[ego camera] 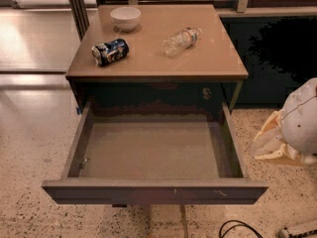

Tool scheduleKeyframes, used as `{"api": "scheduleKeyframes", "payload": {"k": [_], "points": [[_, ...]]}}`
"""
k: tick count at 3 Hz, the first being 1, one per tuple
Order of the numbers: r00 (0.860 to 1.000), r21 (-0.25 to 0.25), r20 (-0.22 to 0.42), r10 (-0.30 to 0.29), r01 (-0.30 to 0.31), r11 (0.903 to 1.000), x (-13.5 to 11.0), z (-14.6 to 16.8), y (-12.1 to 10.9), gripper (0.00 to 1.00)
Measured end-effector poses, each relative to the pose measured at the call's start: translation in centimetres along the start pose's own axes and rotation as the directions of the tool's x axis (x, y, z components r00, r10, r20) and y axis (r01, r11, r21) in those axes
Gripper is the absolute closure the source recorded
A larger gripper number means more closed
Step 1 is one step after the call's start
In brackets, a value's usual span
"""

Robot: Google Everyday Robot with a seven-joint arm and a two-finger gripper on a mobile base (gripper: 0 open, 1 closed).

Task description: Close top drawer

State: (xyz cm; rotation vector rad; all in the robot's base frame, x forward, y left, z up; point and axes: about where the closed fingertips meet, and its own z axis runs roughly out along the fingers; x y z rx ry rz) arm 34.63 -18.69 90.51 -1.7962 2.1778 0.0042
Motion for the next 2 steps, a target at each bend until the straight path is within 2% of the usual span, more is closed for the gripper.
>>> {"api": "scheduleKeyframes", "payload": {"k": [1, 2], "points": [[1.000, -0.018, 0.001, -0.025, 0.025, 0.9995, 0.1, 1.9, 1.6, 1.00], [0.999, -0.064, 0.040, 0.015, -0.012, 0.9979, 1.3, 3.2, 0.7, 1.00]]}}
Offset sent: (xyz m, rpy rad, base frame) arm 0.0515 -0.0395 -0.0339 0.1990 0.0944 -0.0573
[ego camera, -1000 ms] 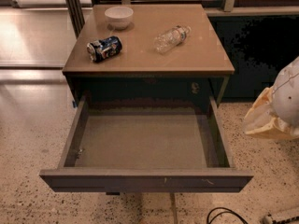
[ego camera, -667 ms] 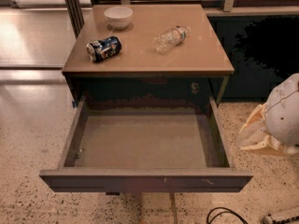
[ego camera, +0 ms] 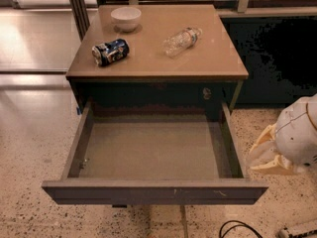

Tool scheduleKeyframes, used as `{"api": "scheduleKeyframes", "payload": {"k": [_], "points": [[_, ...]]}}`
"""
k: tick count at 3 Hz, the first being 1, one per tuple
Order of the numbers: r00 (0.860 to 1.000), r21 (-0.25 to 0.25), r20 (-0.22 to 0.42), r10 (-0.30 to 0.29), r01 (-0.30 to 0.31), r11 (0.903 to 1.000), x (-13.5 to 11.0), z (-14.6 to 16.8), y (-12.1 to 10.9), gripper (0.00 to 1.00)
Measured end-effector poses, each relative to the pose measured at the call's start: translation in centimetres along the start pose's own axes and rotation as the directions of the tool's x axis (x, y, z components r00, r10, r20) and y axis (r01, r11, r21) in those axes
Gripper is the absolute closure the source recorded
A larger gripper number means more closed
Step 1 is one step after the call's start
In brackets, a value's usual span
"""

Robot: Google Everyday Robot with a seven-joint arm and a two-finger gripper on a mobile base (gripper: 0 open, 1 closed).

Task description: Close top drawer

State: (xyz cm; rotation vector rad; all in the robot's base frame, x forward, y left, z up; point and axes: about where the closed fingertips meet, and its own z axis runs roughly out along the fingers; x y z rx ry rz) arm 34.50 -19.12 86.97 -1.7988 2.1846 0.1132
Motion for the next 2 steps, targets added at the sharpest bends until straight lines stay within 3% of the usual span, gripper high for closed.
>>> {"api": "scheduleKeyframes", "payload": {"k": [1, 2], "points": [[0.998, 0.002, 0.053, 0.023, -0.023, 0.9997, 1.9, -1.1, -5.5, 1.00], [0.989, -0.007, 0.132, 0.059, -0.058, 0.9983, 3.4, -1.3, -8.5, 1.00]]}}
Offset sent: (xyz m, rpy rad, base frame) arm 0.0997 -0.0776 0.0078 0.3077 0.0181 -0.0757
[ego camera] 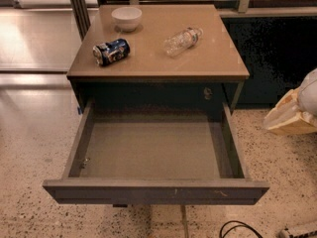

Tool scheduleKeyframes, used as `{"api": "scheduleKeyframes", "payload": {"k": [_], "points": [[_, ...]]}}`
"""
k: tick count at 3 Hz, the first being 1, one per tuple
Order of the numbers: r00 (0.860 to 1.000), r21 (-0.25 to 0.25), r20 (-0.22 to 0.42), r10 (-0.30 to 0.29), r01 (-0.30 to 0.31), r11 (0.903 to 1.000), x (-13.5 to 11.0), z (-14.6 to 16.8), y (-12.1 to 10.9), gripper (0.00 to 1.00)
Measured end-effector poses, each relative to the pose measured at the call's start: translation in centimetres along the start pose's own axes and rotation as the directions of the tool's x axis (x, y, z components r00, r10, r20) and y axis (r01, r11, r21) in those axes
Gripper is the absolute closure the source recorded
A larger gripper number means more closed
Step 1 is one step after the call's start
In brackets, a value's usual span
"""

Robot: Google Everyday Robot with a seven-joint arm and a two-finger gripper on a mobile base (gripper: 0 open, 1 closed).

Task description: Close top drawer

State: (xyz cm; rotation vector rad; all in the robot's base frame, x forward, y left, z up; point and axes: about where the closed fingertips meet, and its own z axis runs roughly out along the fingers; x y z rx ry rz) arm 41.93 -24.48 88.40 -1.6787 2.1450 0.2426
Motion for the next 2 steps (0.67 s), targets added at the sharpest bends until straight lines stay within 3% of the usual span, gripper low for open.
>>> {"api": "scheduleKeyframes", "payload": {"k": [1, 2], "points": [[0.994, -0.038, 0.092, 0.057, -0.053, 0.9978, 0.5, 0.8, 0.3, 1.00], [0.986, -0.106, 0.138, 0.098, -0.084, 0.9908, 0.6, 1.1, 2.8, 1.00]]}}
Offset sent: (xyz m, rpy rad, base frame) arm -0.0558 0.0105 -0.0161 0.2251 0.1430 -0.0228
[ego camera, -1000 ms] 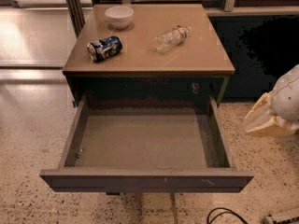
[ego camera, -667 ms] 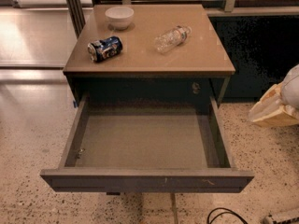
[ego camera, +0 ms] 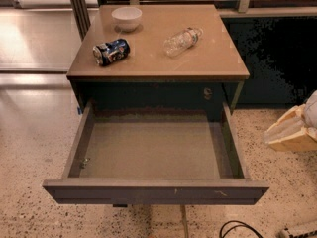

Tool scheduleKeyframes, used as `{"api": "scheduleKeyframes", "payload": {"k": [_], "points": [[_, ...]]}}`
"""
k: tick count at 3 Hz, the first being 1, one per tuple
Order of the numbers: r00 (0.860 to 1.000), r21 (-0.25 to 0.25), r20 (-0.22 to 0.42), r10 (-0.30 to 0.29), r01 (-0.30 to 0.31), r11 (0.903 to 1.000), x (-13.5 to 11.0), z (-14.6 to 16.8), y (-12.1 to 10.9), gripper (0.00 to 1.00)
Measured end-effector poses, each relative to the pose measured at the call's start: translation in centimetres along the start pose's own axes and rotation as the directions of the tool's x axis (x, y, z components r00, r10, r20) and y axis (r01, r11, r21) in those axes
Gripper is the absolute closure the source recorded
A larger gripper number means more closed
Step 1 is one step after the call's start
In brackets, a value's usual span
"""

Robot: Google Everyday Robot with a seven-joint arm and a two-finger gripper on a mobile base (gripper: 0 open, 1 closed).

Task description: Close top drawer

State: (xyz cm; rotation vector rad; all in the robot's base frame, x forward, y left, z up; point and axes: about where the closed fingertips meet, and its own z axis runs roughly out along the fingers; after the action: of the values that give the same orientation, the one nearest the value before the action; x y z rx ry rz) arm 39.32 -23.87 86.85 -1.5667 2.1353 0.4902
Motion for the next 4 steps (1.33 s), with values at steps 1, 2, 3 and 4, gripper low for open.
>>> {"api": "scheduleKeyframes", "payload": {"k": [1, 2, 3, 4], "points": [[1.000, 0.000, 0.000, 0.000, 0.000, 1.0000, 0.0, 0.0, 0.0, 1.00], [1.000, 0.000, 0.019, 0.005, -0.005, 1.0000, -0.2, 0.0, 1.2, 1.00], [0.997, -0.016, 0.064, 0.036, -0.035, 0.9993, 0.1, 1.6, 4.1, 1.00], [0.993, -0.053, 0.096, 0.073, -0.068, 0.9963, 1.3, 4.7, 6.7, 1.00]]}}
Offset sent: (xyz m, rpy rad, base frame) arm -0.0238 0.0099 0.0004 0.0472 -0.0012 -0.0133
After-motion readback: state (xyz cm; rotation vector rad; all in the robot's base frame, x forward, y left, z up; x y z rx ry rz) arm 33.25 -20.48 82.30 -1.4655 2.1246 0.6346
